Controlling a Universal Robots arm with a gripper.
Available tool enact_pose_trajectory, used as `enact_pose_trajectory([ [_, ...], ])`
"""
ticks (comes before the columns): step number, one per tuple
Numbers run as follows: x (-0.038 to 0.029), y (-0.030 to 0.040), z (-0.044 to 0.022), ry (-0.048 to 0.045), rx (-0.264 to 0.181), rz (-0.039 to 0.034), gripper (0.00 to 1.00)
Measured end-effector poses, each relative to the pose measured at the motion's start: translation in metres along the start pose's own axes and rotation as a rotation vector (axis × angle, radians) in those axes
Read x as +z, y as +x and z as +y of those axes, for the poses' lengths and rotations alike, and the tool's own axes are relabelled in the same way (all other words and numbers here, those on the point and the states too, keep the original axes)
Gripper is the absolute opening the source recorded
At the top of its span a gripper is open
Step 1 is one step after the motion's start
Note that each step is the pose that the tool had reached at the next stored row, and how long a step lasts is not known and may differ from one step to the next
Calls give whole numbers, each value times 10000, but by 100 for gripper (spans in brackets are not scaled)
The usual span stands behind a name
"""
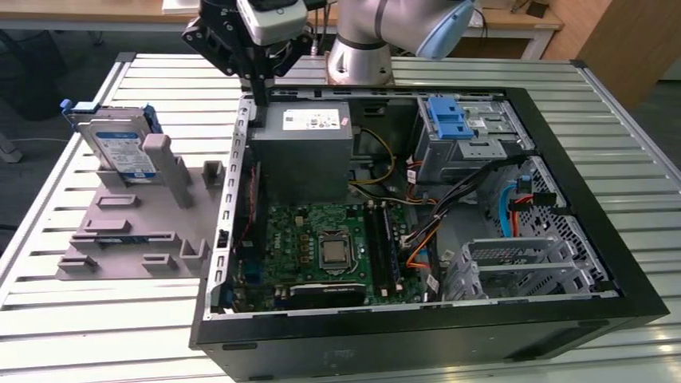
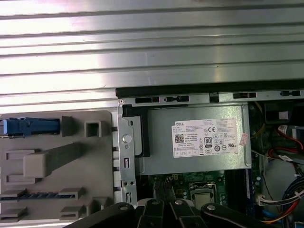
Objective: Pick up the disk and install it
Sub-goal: 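Reach for the disk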
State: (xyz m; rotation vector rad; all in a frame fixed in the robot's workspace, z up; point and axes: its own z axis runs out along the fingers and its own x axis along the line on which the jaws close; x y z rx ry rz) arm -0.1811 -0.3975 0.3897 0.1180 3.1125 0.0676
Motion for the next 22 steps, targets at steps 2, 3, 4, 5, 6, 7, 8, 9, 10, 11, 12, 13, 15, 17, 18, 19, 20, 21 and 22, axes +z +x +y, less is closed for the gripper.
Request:
enact_pose_trajectory([
  [2, 0, 5, 0, 0, -1, 0, 11],
  [3, 0, 7, 0, 1, -1, 1, 11],
  [4, 1, 8, -1, 0, 0, 0, 11],
  [5, 1, 9, -1, 0, 0, 0, 11],
  [6, 1, 10, -1, 0, 0, 1, 11],
  [7, 1, 12, -1, 0, 0, 0, 11],
  [8, 1, 14, -1, 0, 1, 0, 11],
  [9, 1, 17, -1, 0, 0, 0, 11],
  [10, 1, 19, -1, 0, 0, 1, 11],
  [11, 1, 22, -1, 0, 0, 0, 11],
  [12, 1, 25, -1, 0, 0, 0, 11],
  [13, 1, 29, -1, 0, 1, 0, 11],
  [15, 1, 37, 0, 0, 0, 0, 11],
  [17, 2, 44, 1, 0, 0, 0, 11],
  [18, 2, 47, 1, 0, 0, 0, 11],
  [19, 2, 50, 2, 0, -1, 0, 11],
  [20, 3, 53, 2, 0, 0, 0, 11],
  [21, 3, 55, 3, 0, 0, 0, 11],
  [22, 3, 58, 3, 0, 0, 0, 11],
])
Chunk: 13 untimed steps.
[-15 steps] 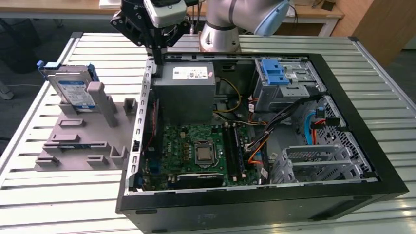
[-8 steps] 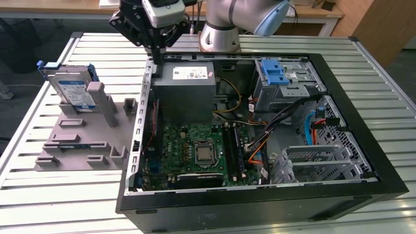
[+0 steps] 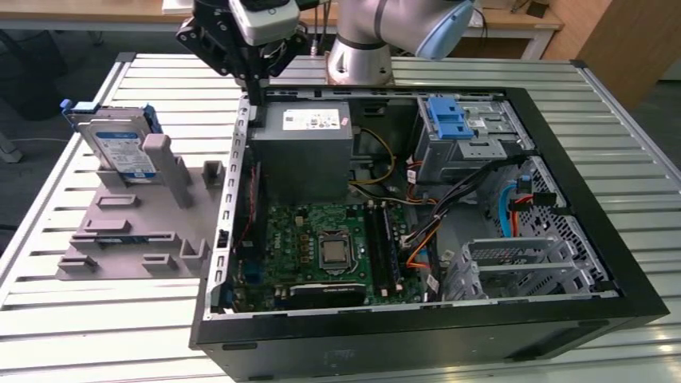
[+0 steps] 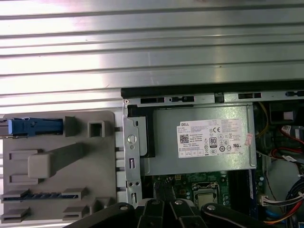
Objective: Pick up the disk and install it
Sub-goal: 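Reach for the disk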
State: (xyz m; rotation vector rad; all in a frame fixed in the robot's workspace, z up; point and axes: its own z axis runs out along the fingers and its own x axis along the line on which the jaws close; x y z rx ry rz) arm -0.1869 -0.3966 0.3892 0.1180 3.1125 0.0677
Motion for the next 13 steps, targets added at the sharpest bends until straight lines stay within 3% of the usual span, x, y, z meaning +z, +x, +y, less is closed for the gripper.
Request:
enact_pose_trajectory([
  [13, 6, 36, 7, 0, 0, 0, 11],
])
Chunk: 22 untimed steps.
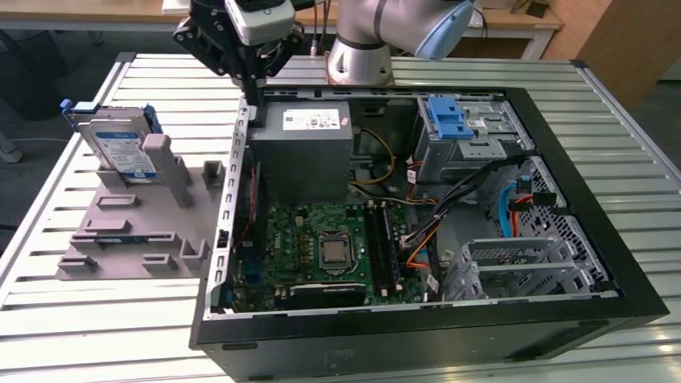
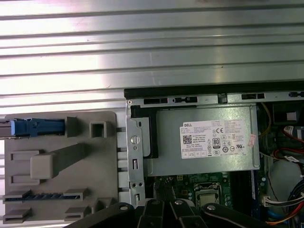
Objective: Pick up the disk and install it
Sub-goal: 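Reach for the disk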
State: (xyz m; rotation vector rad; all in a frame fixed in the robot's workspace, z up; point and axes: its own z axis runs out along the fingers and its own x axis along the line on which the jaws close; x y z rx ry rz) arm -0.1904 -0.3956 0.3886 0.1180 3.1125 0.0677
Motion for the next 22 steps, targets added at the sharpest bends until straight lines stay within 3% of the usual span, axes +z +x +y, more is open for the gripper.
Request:
enact_pose_trajectory([
  [22, 7, 99, 11, 0, 0, 0, 11],
])
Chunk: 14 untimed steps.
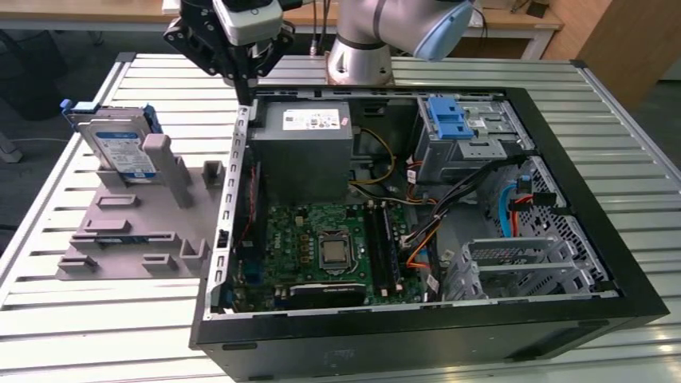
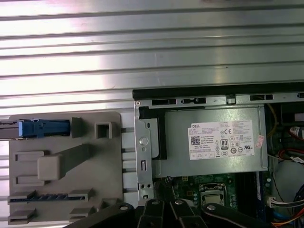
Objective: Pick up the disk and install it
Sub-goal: 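Reach for the disk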
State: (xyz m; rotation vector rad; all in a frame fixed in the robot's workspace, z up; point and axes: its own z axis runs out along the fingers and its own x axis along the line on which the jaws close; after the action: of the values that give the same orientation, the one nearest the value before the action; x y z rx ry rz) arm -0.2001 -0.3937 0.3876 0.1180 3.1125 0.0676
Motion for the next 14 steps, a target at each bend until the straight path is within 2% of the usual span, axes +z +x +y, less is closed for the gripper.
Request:
enact_pose_trajectory([
  [14, 3, 143, 60, 0, 0, 0, 11],
])
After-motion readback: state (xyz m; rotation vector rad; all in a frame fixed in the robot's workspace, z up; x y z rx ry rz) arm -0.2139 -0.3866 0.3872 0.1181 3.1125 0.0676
